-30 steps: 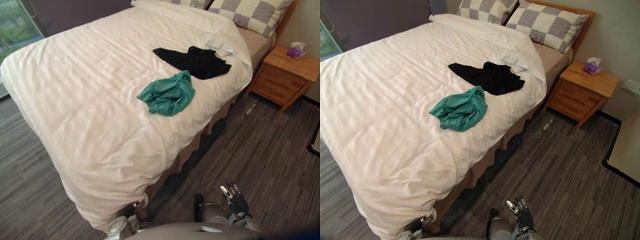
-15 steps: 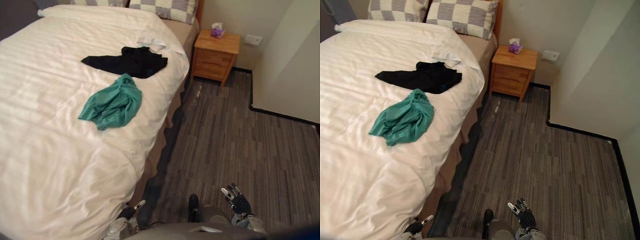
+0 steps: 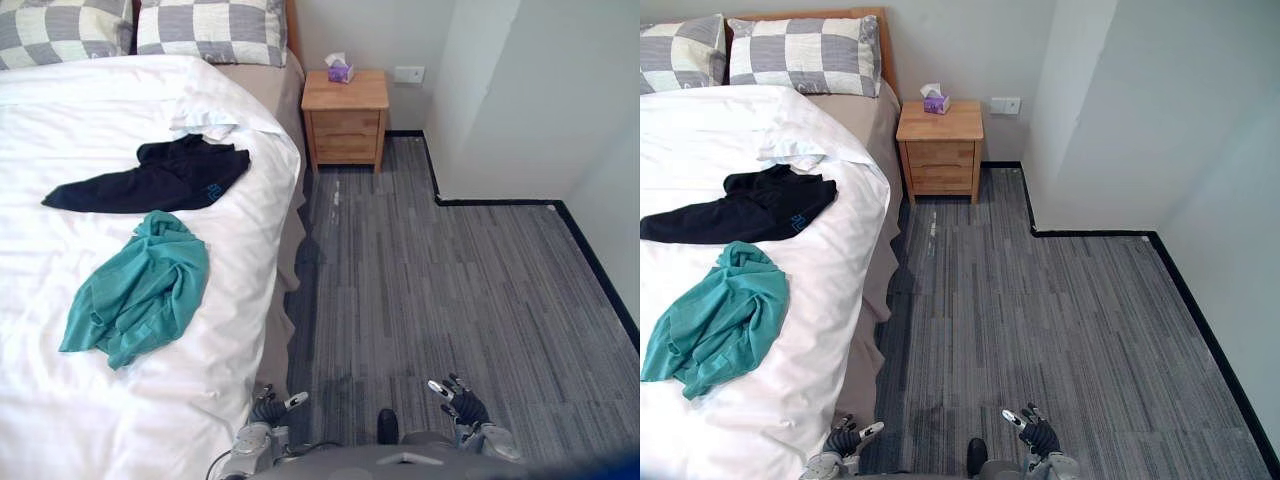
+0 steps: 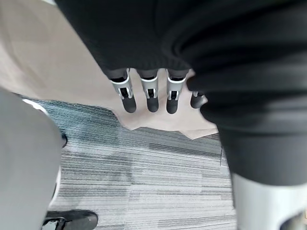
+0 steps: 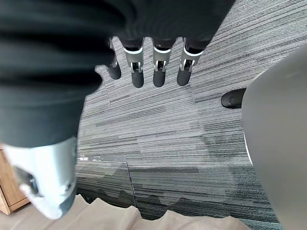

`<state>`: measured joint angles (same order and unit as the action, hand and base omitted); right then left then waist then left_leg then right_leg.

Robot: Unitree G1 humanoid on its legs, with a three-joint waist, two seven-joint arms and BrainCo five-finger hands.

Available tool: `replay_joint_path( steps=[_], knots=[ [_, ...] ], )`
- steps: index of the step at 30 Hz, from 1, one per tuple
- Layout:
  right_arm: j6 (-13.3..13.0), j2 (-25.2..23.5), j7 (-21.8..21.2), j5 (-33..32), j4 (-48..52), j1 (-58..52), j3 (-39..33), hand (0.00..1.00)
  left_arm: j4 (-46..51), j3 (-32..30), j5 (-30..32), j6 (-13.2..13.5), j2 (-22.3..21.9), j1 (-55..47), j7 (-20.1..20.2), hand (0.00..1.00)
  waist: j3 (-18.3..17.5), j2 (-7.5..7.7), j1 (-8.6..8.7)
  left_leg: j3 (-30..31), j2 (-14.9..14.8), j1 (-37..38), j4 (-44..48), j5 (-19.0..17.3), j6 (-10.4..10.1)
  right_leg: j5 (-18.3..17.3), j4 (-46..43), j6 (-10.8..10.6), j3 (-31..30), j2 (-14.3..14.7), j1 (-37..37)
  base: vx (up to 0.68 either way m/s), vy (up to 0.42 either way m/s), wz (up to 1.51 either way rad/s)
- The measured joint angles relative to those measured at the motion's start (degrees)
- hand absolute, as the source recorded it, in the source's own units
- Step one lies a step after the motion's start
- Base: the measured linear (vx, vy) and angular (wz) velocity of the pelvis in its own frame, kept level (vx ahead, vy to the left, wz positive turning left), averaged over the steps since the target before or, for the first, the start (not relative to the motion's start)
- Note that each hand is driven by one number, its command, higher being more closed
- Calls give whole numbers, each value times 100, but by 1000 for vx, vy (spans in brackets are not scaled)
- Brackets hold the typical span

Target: Tidy the bed and pick cloth on bed and put in laundry

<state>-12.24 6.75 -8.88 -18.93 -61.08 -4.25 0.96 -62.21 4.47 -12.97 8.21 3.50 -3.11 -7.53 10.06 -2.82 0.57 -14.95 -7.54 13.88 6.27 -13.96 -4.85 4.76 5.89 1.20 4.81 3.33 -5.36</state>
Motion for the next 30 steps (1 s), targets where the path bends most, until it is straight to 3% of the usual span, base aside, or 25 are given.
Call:
replay_joint_path(
  steps=[11, 15, 17, 18, 20, 21, 24, 26, 28, 30],
  knots=[
    [8, -82, -93, -20, -9, 0, -334, 0, 11, -25, 14, 132, 75, 9, 40, 0, 124, 65, -8, -18, -44, -210, -14, 4, 4, 24, -4, -36, 96, -40, 184, 11, 8, 2],
    [32, -169, -220, 5, -13, 11, -584, 0, 16, -272, 0, 162, 97, 35, 116, 0, 224, 120, -28, -188, -255, -259, 371, -146, -110, -188, -14, 43, 310, 31, 118, 85, 20, 2],
    [65, -208, -223, 61, -26, 11, -617, 0, 28, -327, -12, 198, 143, 32, 116, 0, 223, 146, -79, -425, -423, -531, 1133, -209, -152, -303, -8, 83, 466, 17, 64, 61, -13, -13],
    [77, -205, -227, 197, -57, 12, -615, 0, 70, -452, -55, 234, 154, 26, 118, 0, 206, 184, -111, -542, -624, -875, 2010, -210, -144, -368, -27, 114, 476, 20, 18, 103, -49, -28],
    [123, -144, -249, 235, -33, 41, -615, 0, 206, -536, -220, 267, 104, -9, 123, 0, 281, 18, -118, -488, -1067, -1441, 3569, -9, 112, -547, -286, 206, 491, 111, -28, 153, -17, -29],
    [175, -100, -248, 246, -29, 107, -608, 0, 245, -564, -217, 322, 81, -21, 141, 0, 330, 42, -117, -362, -1125, -1760, 4224, 36, 167, -643, -425, 246, 343, 121, -133, 212, 54, -35],
    [283, -66, -247, 352, -159, 186, -610, 0, 255, -695, -228, 385, -21, -25, 145, 0, 339, 24, -172, -71, -555, -2127, 4009, -410, 101, -743, -636, 312, -13, -169, -210, 229, 93, -48],
    [302, -72, -257, 349, -196, 211, -613, 0, 266, -699, -281, 401, -31, -28, 156, 0, 354, 34, -174, -64, -205, -2206, 3269, -415, 107, -742, -632, 200, -184, -364, -337, 282, 185, -54],
    [298, -87, -258, 348, -185, 206, -641, 0, 265, -699, -345, 401, -40, -29, 224, 0, 375, 7, -168, -227, -13, -2239, 2264, -208, 110, -877, -616, 50, -319, -489, -480, 231, 209, -41],
    [267, -53, -266, 353, -163, 184, -657, 0, 268, -713, -371, 400, -89, -27, 232, 0, 418, -73, -182, -359, 1, -2180, 1132, 556, 240, -1122, -600, -150, -438, -515, -597, 205, 203, -33]
  ],
)
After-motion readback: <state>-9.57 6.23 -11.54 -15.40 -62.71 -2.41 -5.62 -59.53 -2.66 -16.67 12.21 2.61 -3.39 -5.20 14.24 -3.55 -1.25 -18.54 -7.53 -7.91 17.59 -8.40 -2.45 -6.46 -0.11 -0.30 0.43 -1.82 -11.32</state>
